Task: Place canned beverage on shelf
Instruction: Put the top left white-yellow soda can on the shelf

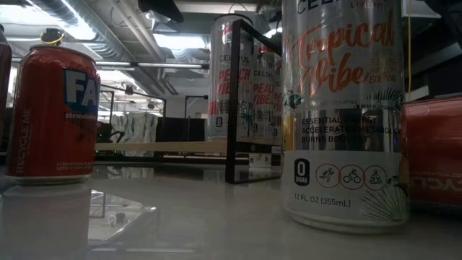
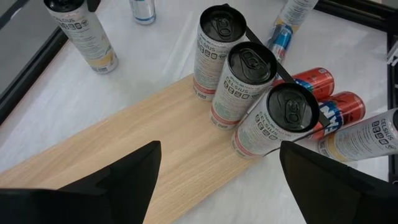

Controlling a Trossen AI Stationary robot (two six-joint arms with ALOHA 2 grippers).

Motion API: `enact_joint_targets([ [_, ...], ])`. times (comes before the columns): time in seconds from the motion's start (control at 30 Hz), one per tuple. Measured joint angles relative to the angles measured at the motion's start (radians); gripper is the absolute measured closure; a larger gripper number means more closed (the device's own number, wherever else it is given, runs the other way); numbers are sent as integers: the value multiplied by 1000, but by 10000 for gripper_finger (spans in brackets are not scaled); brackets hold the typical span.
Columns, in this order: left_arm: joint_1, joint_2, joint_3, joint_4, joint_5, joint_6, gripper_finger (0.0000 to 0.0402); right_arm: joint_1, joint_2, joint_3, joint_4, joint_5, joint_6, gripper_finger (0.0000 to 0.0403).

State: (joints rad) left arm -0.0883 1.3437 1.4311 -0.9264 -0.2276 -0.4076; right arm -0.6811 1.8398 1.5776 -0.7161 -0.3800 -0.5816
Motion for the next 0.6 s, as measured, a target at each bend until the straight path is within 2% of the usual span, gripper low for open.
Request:
enact_joint_targets([
  [0.27, 0, 0, 0, 0, -53, 0, 79, 0, 1, 0, 18, -5, 0, 8],
  [0.6, 0, 0, 0, 0, -60, 0, 79, 0, 73, -1, 16, 12, 3, 8],
])
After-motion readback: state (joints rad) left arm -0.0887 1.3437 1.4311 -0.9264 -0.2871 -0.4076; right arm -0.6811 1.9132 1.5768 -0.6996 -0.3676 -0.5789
